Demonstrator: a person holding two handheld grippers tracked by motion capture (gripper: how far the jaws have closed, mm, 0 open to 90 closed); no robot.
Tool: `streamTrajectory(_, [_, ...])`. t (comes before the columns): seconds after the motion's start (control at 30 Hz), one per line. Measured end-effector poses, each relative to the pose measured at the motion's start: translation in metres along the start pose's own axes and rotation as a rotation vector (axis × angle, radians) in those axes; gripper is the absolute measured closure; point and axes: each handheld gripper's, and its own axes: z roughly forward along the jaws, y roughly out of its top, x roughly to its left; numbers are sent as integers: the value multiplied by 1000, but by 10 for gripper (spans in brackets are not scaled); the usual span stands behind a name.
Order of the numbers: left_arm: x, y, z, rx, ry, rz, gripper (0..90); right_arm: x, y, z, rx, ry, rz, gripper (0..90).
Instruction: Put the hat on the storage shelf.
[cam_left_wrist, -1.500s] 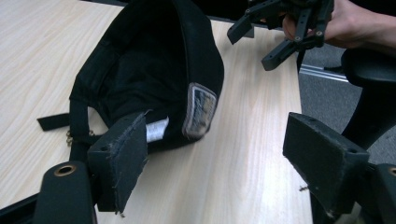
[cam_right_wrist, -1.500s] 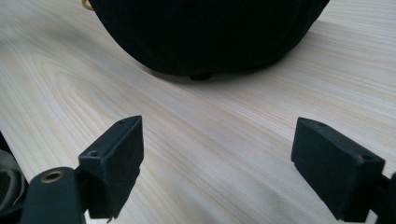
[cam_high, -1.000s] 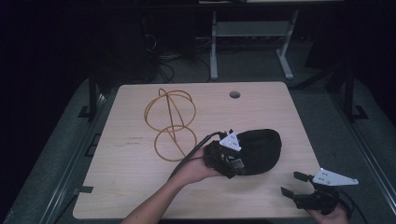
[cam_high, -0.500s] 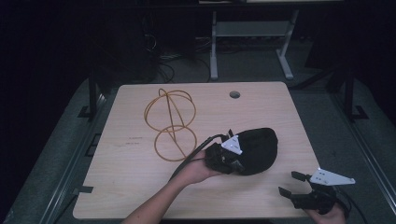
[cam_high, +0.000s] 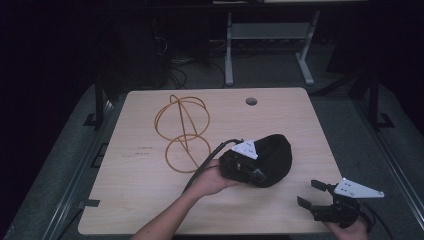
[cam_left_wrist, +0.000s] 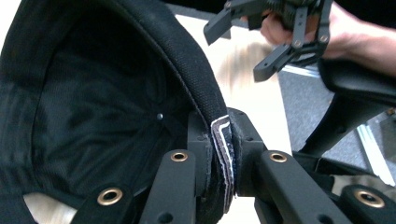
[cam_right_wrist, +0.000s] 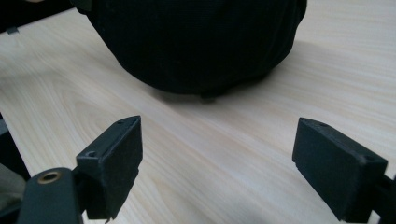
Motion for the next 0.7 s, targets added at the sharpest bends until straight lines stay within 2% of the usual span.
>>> streamTrajectory(0.03, [-1, 3, -1, 1, -3, 8, 806, 1, 2, 0, -21, 12, 7, 153])
streamTrajectory(0.23, [-6, 7, -2, -8, -14, 20, 806, 4, 6, 3, -55, 37, 10, 151])
streamTrajectory(0.27, [-8, 9, -1, -16, -26, 24, 807, 6, 8, 5, -70, 54, 13, 148])
streamTrajectory(0.5, [-13, 17, 1, -13, -56, 46, 809, 10, 12, 11, -105, 77, 19, 146])
streamTrajectory(0.6, [-16, 22, 2, -17, -79, 55, 809, 11, 13, 13, -114, 71, 8, 145])
streamTrajectory(0.7, [-22, 27, 4, -13, -112, 74, 809, 9, 13, 13, -131, 94, 27, 145])
